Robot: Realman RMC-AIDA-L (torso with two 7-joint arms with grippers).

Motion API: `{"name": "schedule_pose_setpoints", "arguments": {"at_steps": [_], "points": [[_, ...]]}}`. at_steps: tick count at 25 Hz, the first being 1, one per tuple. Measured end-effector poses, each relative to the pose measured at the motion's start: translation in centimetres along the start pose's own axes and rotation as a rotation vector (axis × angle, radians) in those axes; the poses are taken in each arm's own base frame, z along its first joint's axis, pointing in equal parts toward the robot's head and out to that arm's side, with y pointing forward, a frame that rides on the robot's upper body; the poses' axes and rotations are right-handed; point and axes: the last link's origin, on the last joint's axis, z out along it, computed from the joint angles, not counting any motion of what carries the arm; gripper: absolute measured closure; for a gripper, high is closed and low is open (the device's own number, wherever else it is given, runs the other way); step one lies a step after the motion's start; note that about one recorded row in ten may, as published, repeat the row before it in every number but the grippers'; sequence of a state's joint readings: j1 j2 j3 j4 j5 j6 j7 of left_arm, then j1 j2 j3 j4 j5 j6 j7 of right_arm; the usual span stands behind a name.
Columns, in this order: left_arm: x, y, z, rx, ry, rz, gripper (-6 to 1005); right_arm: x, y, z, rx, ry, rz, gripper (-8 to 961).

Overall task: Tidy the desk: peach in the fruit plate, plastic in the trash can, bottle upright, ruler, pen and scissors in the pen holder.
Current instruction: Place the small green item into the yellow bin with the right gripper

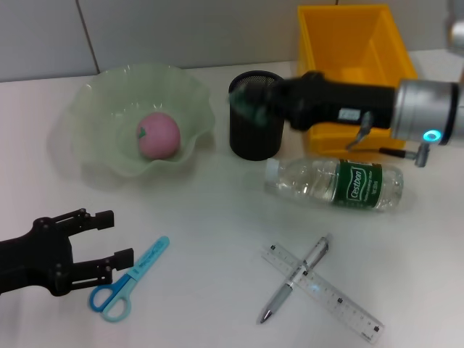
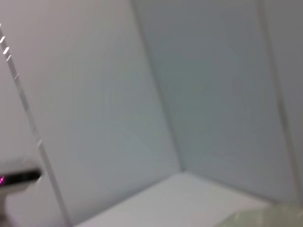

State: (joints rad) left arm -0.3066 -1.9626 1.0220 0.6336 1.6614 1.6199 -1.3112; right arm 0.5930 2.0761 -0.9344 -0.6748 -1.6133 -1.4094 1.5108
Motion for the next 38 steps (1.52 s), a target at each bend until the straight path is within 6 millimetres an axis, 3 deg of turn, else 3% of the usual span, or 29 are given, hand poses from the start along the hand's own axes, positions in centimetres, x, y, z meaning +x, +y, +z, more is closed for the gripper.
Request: {"name": "schedule_pose_setpoints", "arguments": {"at_steps": [8, 14, 21, 27, 38], "points": [[-0.1, 0.4, 0.8, -0.017, 0.013, -0.008, 191, -0.7, -2.5, -4.2, 0.209, -0.241, -0.021, 952], [-0.1, 0.7, 1.6, -0.032, 0.023, -0.019, 192, -0.1, -4.9, -6.4, 0.41, -0.291, -0.022, 948], [-0.1, 0.7, 1.9, -0.04, 0.027, -0.025, 193, 0.3, -7.4, -6.6, 0.586, -0.265, -0.02, 942], [0.1, 0.7, 2.0, -0.041, 0.032, -0.028, 193, 0.2, -8.0, -6.3, 0.622, -0.241, -0.038, 936], [0.2, 0.7, 2.0, -0.047, 0.035, -0.032, 195, 0.3, -8.1, -6.3, 0.63, -0.227, -0.055, 694]]}}
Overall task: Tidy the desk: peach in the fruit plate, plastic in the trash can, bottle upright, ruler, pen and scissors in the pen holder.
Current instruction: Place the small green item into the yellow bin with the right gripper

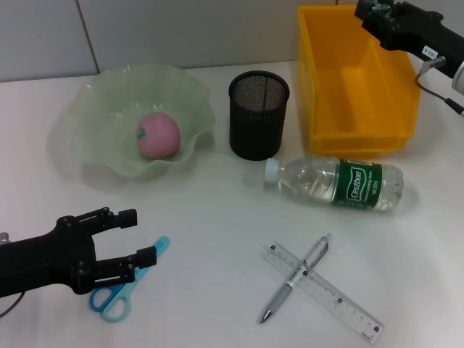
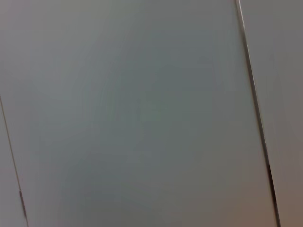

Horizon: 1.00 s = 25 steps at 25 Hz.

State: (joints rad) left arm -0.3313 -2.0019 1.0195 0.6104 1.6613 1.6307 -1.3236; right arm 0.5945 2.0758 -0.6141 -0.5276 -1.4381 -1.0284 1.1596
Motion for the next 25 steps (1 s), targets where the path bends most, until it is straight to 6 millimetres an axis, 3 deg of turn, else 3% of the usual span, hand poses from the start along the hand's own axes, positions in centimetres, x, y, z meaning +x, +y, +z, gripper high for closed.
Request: {"name": "schedule_pose_setpoints", "arguments": {"at_steps": [2, 6, 13, 25], "points": [[0.0, 0.0, 0.0, -0.002, 0.002, 0.0, 195, 0.0, 0.0, 0.0, 0.002, -0.002, 0.002, 645], [0.1, 0.1, 0.0, -0.007, 0.004, 0.0, 195, -0.1, -0.1, -0.2, 0.006, -0.012, 0.015, 405], [0.1, 0.2, 0.0, -0.014, 0.006, 0.008, 196, 0.0, -0.1, -0.4, 0.006, -0.017, 0.025, 301], [0.3, 0.3, 0.2, -0.029, 0.009, 0.012, 197, -0.2, 0.1, -1.2, -0.026, -0.055, 0.048, 302]]}}
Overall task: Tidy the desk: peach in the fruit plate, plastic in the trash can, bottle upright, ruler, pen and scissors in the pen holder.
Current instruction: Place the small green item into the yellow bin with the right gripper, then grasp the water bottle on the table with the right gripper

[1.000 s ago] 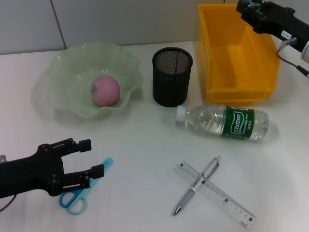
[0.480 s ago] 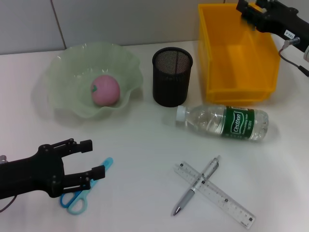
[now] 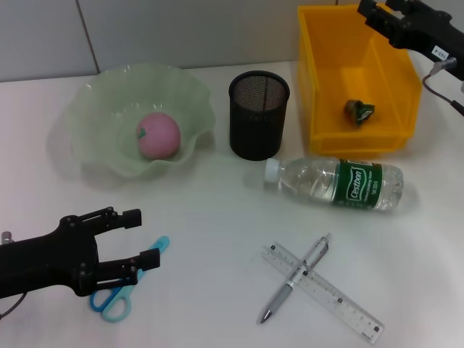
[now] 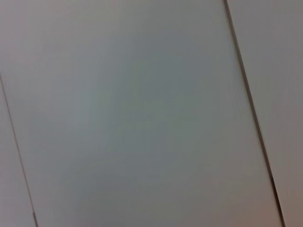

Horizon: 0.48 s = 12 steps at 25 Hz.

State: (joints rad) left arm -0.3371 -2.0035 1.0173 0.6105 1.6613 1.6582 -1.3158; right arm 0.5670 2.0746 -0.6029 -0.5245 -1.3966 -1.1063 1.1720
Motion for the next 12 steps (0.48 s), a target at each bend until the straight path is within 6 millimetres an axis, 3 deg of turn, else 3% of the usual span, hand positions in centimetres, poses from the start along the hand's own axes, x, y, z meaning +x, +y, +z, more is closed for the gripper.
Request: {"name": "schedule_pose_setpoints", "arguments": {"at_steps": [12], "points": [[0.1, 0.1, 0.5, -0.01, 0.012, 0.011, 199, -0.1, 1.3, -1.0, -0.102, -0.034, 0.127, 287]]}}
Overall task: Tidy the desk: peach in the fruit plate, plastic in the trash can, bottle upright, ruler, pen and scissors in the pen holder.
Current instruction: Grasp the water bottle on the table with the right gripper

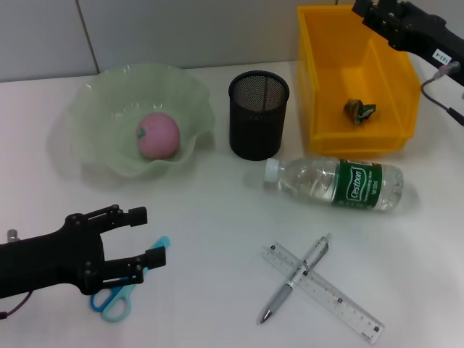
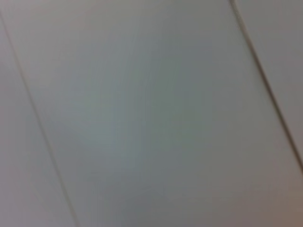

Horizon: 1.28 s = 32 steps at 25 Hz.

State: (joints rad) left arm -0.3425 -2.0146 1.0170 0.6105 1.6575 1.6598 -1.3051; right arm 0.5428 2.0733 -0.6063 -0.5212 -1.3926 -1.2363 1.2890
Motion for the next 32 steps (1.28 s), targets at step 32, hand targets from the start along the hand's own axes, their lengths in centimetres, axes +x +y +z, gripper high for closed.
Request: {"name": "schedule_pose_setpoints", "arguments": {"at_steps": [32], "points": [[0.1, 0.2, 0.4, -0.003, 0.02, -0.006, 202, -5.8, 5.6, 0.3, -0.475, 0.775, -0.308, 199]]}}
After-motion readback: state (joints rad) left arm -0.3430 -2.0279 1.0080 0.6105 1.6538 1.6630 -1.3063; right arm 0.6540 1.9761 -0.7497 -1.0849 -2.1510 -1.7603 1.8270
